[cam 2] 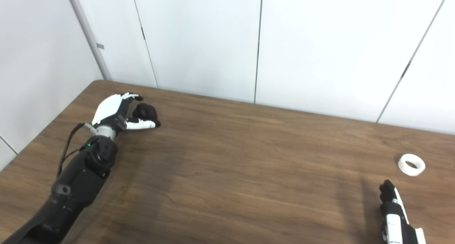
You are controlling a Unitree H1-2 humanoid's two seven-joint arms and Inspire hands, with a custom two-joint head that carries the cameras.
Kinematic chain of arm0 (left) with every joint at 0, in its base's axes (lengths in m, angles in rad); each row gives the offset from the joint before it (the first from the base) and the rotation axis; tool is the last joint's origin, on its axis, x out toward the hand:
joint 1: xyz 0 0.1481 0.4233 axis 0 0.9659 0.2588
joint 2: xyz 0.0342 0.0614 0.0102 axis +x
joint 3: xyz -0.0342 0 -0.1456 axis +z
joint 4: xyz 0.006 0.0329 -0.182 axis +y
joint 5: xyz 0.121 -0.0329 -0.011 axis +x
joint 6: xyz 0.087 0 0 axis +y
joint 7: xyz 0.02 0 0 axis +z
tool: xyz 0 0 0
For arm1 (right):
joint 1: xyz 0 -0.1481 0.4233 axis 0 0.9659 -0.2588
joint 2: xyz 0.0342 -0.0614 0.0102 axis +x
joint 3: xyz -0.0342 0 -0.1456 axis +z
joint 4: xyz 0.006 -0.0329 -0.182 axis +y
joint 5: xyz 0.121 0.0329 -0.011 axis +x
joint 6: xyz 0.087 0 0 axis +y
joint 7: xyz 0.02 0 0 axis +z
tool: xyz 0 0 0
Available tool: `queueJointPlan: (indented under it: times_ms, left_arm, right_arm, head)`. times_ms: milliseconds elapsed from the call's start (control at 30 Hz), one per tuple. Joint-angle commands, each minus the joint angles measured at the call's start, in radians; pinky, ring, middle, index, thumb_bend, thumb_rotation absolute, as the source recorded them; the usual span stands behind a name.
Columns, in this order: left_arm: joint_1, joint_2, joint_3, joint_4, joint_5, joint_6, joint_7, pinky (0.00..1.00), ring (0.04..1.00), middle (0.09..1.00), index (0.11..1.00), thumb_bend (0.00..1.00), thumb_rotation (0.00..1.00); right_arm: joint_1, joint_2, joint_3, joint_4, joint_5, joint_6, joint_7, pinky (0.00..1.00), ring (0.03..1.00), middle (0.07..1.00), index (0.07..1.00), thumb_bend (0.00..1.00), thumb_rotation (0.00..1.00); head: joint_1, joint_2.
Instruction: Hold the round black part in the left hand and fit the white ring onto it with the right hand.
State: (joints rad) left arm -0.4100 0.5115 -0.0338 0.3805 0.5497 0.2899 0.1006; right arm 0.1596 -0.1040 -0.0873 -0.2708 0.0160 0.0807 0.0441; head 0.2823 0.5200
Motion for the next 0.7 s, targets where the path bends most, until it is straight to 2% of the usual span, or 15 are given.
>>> queueJointPlan:
  times_ms: [0, 467, 667]
  left_arm:
    - [-0.062, 0.034, 0.011, 0.011, 0.011, -0.007, 0.035, 1.00, 1.000, 0.950, 0.833, 1.00, 0.41]
    - [-0.116, 0.037, -0.002, 0.129, 0.007, 0.017, 0.050, 1.00, 1.000, 0.954, 0.851, 1.00, 0.41]
    - [-0.133, 0.036, -0.006, 0.166, -0.005, 0.009, 0.045, 1.00, 1.000, 0.946, 0.828, 0.99, 0.40]
  right_arm:
    - [0.029, 0.003, 0.005, -0.040, 0.004, -0.005, 0.000, 1.00, 0.986, 0.969, 0.973, 0.43, 1.00]
    - [0.035, 0.009, 0.009, -0.050, 0.002, -0.001, -0.003, 1.00, 0.980, 0.966, 0.970, 0.42, 1.00]
    - [0.036, 0.008, 0.014, -0.054, -0.007, 0.002, -0.004, 1.00, 0.977, 0.965, 0.969, 0.40, 1.00]
  head:
    - [0.001, 0.000]
    - [-0.003, 0.001]
    - [-0.006, 0.002]
